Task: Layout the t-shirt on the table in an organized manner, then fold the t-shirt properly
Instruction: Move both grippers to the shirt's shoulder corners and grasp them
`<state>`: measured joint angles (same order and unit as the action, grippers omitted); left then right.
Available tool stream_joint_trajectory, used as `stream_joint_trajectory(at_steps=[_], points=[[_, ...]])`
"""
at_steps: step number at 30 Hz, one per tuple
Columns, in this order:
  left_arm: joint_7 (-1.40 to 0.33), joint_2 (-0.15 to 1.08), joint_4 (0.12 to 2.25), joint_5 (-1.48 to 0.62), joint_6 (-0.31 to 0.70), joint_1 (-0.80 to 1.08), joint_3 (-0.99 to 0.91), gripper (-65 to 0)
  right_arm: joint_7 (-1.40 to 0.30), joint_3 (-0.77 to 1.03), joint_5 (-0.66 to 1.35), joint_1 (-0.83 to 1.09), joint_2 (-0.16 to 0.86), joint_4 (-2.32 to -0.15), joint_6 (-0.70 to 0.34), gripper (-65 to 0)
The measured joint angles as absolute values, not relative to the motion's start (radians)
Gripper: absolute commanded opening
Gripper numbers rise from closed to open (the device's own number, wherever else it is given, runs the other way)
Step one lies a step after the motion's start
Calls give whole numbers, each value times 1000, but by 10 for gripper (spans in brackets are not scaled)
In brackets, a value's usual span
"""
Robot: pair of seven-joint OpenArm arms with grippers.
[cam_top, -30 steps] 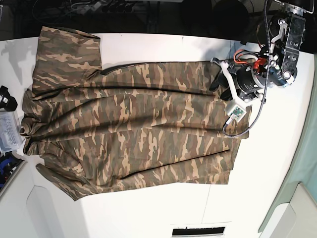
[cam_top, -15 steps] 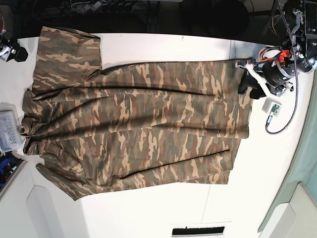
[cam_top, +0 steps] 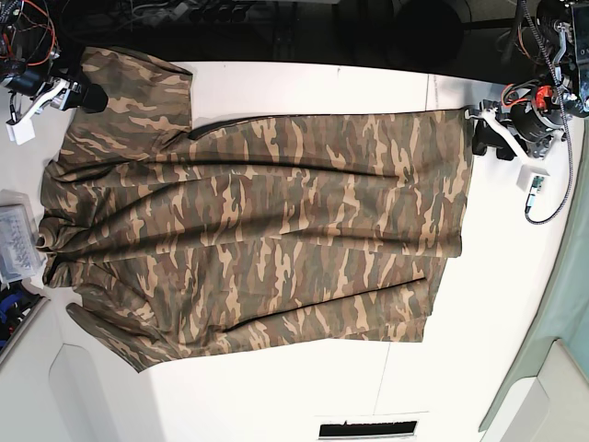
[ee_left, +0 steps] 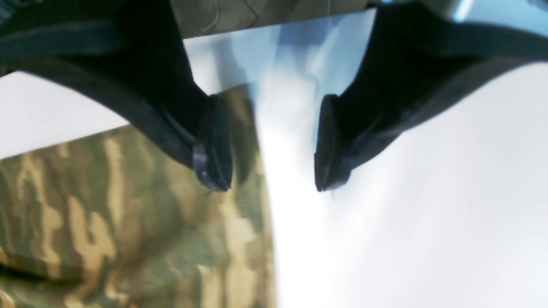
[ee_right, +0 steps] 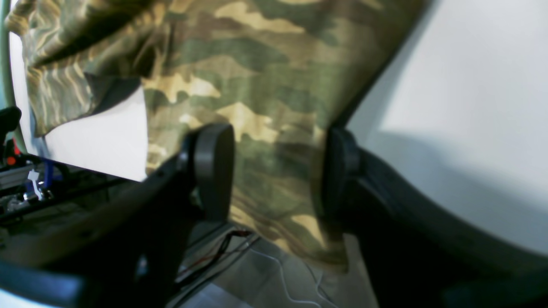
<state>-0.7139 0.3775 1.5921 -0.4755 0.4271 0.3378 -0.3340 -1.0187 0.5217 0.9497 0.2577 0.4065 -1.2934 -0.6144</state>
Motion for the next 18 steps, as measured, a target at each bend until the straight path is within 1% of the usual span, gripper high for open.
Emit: stream_joint_trajectory(at_steps=[5,9,13,18], points=[[-715,377,1588,-472,427,355,-341,-301,-1016,521,950,258,396,-1294,-614,-333],[-720,377,1541,-467,428,372,-342,-301,-1015,506,955,258,390,-1295,-614,-333],[-740,375,1533,-488,487,368,-335,-302,-1014,467,965,257,388,-1296,-618,-333],[-732,340,1533,-517,499,366,-336,-302,-1007,436,972,255,387,-1297,-619,-333]])
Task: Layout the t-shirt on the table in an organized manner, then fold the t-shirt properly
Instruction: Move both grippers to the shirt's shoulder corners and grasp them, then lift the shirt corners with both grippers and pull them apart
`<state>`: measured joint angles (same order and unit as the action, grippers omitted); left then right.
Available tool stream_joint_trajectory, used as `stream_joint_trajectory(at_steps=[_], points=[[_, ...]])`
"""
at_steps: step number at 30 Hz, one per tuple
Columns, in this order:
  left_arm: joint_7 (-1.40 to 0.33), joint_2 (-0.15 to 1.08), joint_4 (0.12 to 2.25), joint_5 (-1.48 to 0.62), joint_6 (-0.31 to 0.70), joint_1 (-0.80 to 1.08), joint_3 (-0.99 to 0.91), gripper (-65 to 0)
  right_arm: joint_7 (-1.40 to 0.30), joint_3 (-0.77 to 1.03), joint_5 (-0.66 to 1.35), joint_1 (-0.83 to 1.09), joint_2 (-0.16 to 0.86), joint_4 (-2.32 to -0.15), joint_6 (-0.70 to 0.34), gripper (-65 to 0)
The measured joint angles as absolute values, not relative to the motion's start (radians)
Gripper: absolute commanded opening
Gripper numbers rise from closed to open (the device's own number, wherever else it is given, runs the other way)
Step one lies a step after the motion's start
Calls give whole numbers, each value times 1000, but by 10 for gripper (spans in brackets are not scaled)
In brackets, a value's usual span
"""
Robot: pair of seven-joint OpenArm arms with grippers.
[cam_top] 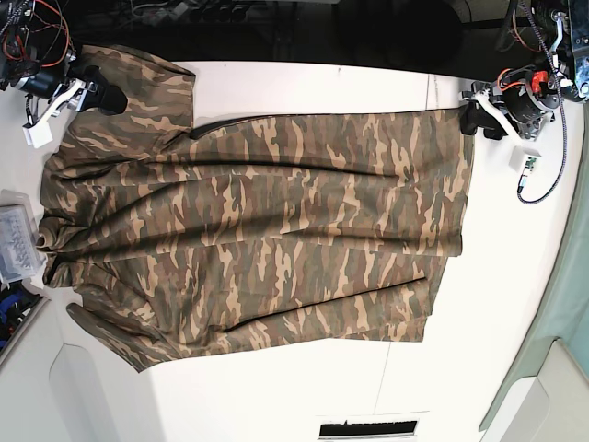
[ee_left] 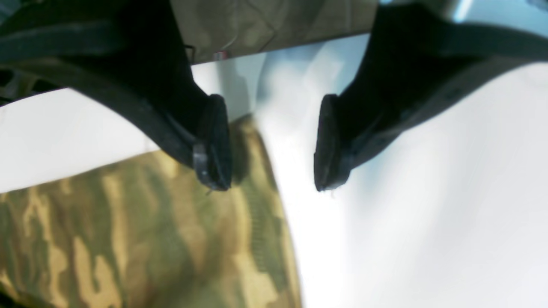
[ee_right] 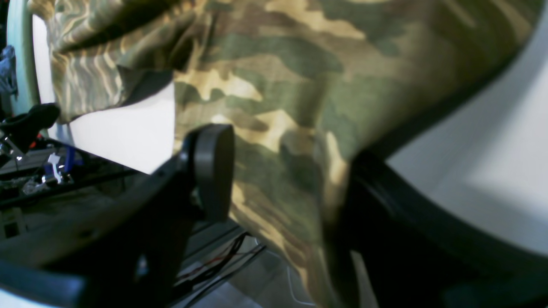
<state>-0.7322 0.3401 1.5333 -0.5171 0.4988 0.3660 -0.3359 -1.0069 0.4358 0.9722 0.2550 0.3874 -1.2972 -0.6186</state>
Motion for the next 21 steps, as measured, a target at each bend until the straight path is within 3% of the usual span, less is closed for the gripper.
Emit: stream_joint_trajectory(at_steps=[4,7,10,11,16,21], points=[[-733,299,1533,-522,527,362,-336,-302,-1007,436,973,255,387,-1298,-619,-340],[-732,291,1533,-520,540,363,-321,-336,-1009,436,971,255,387,-1298,-617,-469],[-717,291,1535,-485,540,362,-276,-565,-1003,431,962,258,385,-1296,-613,-650],[-709,291,1535,-472,541,363,-256,-650,-992,431,960,260,384,-1295,-614,-650],[-689,290,1557,-432,547,363,-213,-650,-988,452,949,261,384,-1310,-614,-650],[-718,323,1716,-413,545,442,-217,-650,-988,533,950,328,385,-1437,-609,-650]])
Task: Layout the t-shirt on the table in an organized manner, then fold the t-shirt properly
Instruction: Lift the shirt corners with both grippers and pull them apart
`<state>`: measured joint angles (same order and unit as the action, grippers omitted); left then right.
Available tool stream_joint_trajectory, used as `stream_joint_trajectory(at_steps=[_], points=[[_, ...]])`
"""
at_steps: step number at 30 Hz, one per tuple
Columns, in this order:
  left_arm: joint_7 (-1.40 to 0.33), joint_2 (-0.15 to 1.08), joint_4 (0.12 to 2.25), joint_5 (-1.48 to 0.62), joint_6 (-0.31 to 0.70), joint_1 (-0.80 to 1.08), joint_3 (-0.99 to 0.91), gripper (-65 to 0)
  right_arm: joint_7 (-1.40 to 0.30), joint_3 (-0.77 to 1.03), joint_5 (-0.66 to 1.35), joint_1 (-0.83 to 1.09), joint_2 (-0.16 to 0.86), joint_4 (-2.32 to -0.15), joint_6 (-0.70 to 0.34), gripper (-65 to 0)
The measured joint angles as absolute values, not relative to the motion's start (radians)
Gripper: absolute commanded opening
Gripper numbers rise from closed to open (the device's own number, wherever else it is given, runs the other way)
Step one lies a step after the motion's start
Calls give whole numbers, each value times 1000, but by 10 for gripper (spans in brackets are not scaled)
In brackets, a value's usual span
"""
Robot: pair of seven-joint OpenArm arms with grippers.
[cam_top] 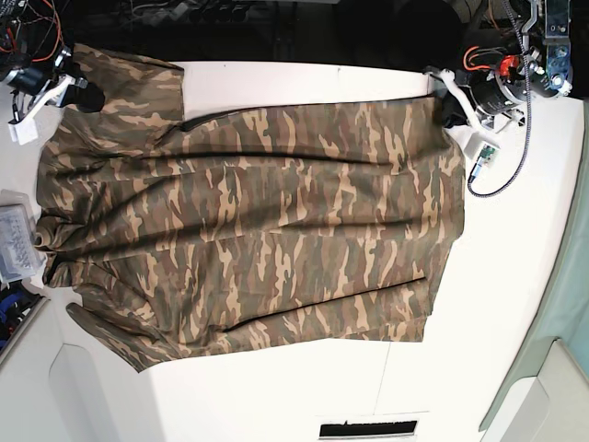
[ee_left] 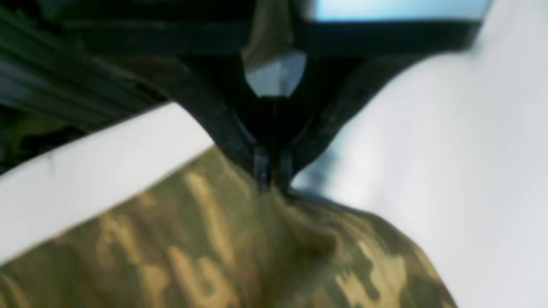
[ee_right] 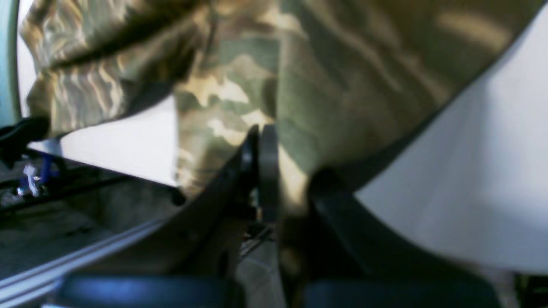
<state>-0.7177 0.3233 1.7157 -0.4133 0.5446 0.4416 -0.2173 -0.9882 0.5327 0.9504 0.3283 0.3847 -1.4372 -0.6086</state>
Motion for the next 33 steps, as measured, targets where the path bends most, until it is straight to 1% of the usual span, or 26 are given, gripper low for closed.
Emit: stream_joint_trajectory(at_steps=[4,7,16,21,24,28,33], points=[[-707,368,1860,-415,548,515,-217,-650,-996,577,944,415,385,-1566,-607,-650],[-703,391,1922,-418,550,543,-234,-650,-995,606,953,458,384,-1640,-609,-650],[-706,385,1966,-429,551,590,-366,-650,-1003,690,990,584,385,-1781,-610,-650],[-687,385,1968,-432,551,596,-379,-650,-1003,694,994,601,385,-1816,-611,-650],[-644,385,1968,-432,551,595,-379,-650,-969,694,970,575,385,-1818,-612,-650],[-627,385,1965,-432,551,578,-378,-650,-965,696,939,464,385,-1817,-616,-650],[-614,385,1890,-432,556,482,-353,-650,-959,678,909,315,405,-1794,-612,-650]])
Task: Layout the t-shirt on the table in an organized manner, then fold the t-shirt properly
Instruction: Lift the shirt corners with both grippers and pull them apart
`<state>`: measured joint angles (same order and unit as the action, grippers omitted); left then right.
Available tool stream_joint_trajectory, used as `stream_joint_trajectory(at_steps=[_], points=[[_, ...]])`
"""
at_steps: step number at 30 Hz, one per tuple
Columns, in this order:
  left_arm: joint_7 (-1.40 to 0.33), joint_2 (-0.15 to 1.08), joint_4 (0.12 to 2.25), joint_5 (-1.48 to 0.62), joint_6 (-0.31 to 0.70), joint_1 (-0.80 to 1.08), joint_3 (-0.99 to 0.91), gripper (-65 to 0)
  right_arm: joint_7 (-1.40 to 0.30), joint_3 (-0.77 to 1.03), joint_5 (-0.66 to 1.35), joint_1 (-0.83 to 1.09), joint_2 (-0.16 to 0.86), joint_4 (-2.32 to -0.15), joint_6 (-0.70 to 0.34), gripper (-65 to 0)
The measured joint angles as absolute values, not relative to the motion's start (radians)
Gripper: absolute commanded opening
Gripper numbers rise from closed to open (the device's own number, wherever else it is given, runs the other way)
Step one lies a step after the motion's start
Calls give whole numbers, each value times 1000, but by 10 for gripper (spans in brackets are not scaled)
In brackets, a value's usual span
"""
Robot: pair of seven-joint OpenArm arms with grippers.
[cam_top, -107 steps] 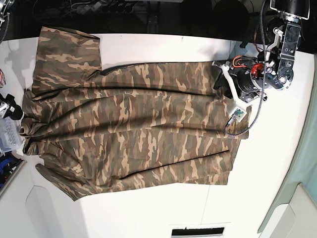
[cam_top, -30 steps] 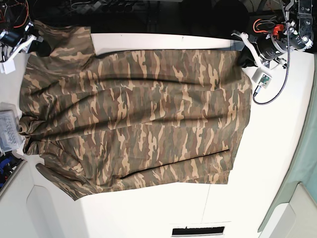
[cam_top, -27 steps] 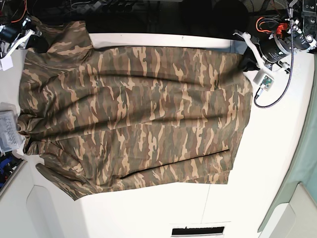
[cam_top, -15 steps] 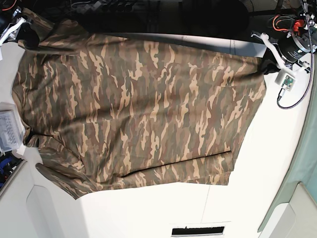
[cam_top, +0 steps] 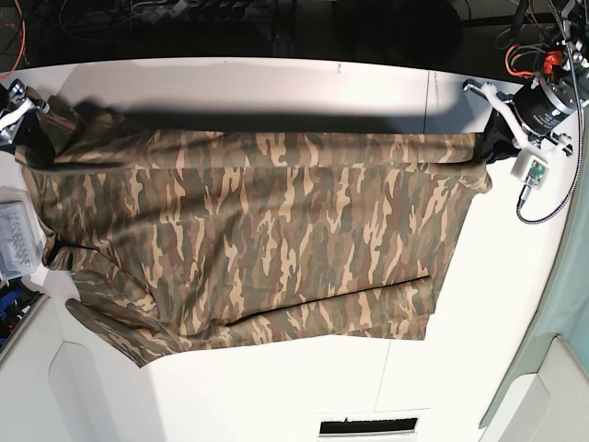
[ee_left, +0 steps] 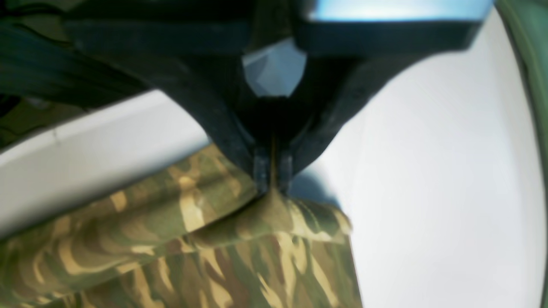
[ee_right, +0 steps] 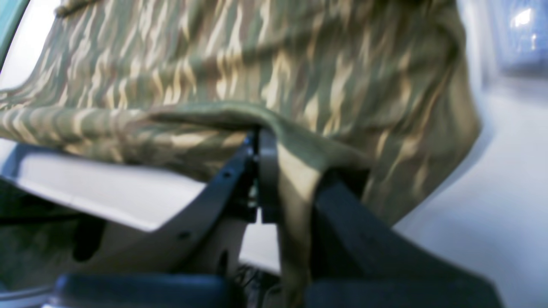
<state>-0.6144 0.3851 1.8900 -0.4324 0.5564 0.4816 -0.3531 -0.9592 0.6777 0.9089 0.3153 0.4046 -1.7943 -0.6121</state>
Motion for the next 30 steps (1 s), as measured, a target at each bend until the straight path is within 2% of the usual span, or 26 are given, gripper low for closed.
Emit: stream_joint_trajectory(at_steps=[12,19,24,29,30], points=[[-577,438,1686,-464,581,280,-329,-650,-929,573,867,2,553,-1497,-628,-650],[-575,469,1621,-406,550,157,-212,-650,-863,442,808,-166,552,-1291,-614,-650],[-506,469,1464,-324,501,47,-107,-650,-747,309,689,-224,551,-1167,-609,-650],[-443,469,1287,-284,496,-44,-45,-650,-718,247,628,-233,521,-1125,-601,-650],[-441,469,1259,-282,495,-56,-38,-621,-719,246,606,-231,503,-1118,-598,-650]])
